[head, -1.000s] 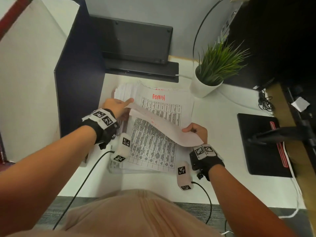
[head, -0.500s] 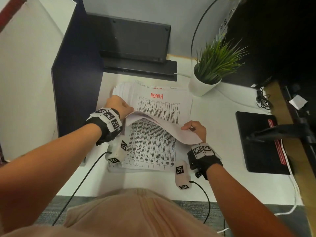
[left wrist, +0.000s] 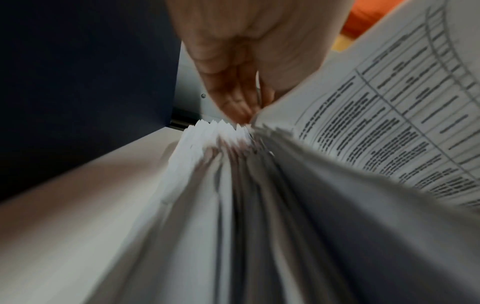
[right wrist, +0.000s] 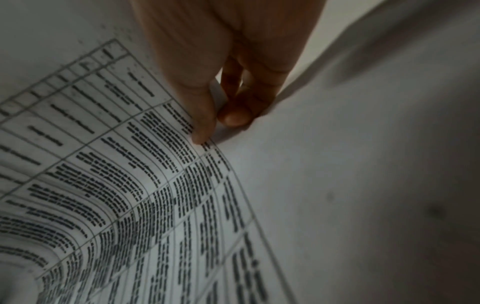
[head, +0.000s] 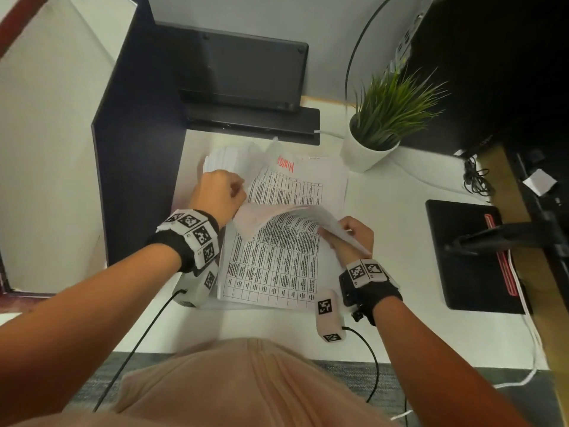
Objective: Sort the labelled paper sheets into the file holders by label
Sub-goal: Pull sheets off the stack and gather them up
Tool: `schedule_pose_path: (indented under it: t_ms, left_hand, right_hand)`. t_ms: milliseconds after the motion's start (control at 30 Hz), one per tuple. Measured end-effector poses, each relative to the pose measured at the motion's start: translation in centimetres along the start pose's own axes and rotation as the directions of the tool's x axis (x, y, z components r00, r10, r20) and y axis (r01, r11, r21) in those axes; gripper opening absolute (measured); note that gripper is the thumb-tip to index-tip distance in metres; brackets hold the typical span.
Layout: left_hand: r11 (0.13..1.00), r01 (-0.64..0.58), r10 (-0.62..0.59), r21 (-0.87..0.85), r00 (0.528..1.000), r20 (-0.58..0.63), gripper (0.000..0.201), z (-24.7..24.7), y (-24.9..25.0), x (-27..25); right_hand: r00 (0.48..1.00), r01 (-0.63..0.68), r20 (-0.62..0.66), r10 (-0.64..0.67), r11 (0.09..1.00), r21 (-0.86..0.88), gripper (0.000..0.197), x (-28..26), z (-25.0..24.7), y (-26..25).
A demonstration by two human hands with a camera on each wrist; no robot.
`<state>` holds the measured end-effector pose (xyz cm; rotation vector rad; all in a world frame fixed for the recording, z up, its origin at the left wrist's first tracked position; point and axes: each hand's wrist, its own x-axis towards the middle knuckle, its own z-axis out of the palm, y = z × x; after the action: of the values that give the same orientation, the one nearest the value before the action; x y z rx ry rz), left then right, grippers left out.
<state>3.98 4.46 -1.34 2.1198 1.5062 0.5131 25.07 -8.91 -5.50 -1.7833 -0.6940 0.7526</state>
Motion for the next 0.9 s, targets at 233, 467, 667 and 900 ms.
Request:
schedule_pose_path:
  t_ms: [233, 467, 667, 900]
  left_hand:
    - [0.829, 0.094, -0.081, -0.551, 0.996, 0.048, 0.029, 0.1, 0.4, -2.0]
    - [0.771, 0.251, -0.163, -0.586, 0.966, 0.200, 0.033, -0.8, 0.3, -1.1]
    - [0.830, 0.467, -0.399, -0.305, 0.879, 0.261, 0.020, -1.5, -0.3, 1.6]
    - [0.924, 0.381, -0.371, 0.023, 0.883, 0.287, 0.025, -1.3, 0.2, 2.4]
  right_hand:
    - [0.995, -0.085, -0.042, 0.089, 0.993, 0.084, 0.057, 0.1, 0.2, 0.0]
    - [0.980, -0.201, -0.001, 0.201, 0.979, -0.032, 0.029, 0.5, 0.0, 0.0]
    - [0.994, -0.080, 0.083, 0.070, 0.989, 0.121, 0.046, 0.4, -0.6, 0.5]
    - [0.997, -0.047, 0.072, 0.043, 0.997, 0.058, 0.037, 0.4, -0.4, 0.5]
